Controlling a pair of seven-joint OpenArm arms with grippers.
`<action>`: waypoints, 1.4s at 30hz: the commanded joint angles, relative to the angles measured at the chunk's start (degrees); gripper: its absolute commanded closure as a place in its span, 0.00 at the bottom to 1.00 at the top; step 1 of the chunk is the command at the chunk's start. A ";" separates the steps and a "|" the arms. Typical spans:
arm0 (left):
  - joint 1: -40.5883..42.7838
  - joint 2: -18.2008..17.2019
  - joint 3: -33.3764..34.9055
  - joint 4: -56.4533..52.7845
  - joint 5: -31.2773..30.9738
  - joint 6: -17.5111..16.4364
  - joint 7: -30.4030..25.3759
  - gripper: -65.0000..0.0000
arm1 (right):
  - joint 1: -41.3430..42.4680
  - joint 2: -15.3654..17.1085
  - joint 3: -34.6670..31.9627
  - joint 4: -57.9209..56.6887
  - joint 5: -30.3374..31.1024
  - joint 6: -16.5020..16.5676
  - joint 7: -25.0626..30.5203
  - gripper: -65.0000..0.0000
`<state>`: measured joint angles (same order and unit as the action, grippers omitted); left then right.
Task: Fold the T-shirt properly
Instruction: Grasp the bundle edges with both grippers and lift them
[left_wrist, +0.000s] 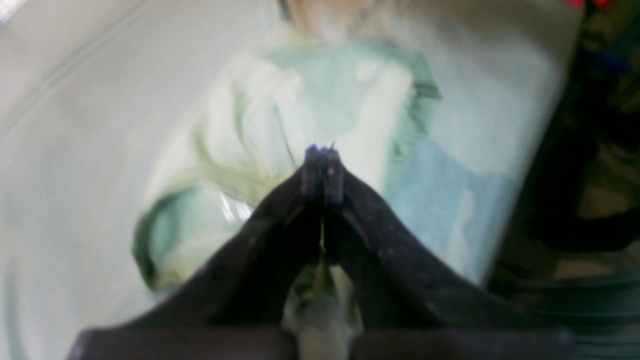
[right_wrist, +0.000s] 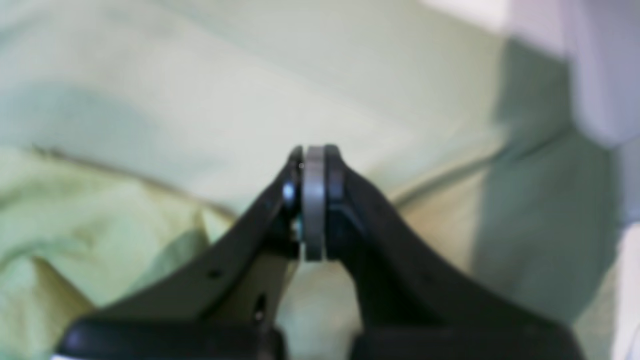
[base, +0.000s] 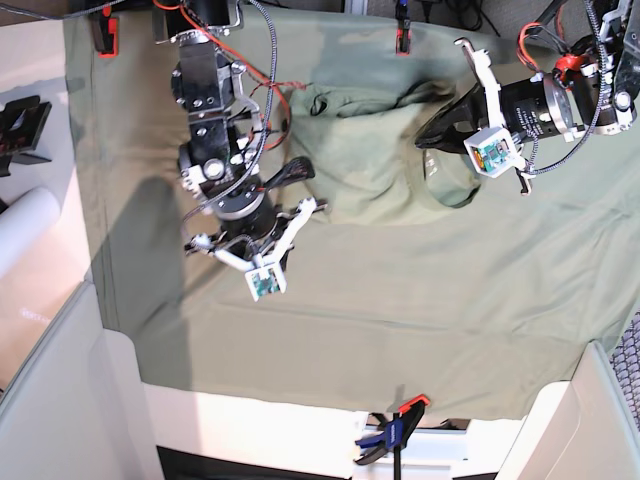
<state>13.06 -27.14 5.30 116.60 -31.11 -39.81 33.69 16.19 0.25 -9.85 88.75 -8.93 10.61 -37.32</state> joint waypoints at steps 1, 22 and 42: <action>-2.60 0.28 -0.02 -0.02 -0.76 -0.19 -2.19 1.00 | 1.33 -0.26 0.94 0.20 -0.17 -0.37 1.03 1.00; -7.41 6.88 12.96 -21.99 5.05 -0.19 -6.95 1.00 | -3.52 -2.16 5.22 1.05 5.31 -0.31 0.63 1.00; -6.80 -1.60 8.81 -10.91 -9.57 -0.19 1.53 1.00 | -1.86 -2.14 5.22 1.07 5.29 0.39 4.39 1.00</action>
<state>6.55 -28.14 14.41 104.90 -39.81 -39.44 35.90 12.62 -1.76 -4.67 88.66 -3.88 10.92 -34.70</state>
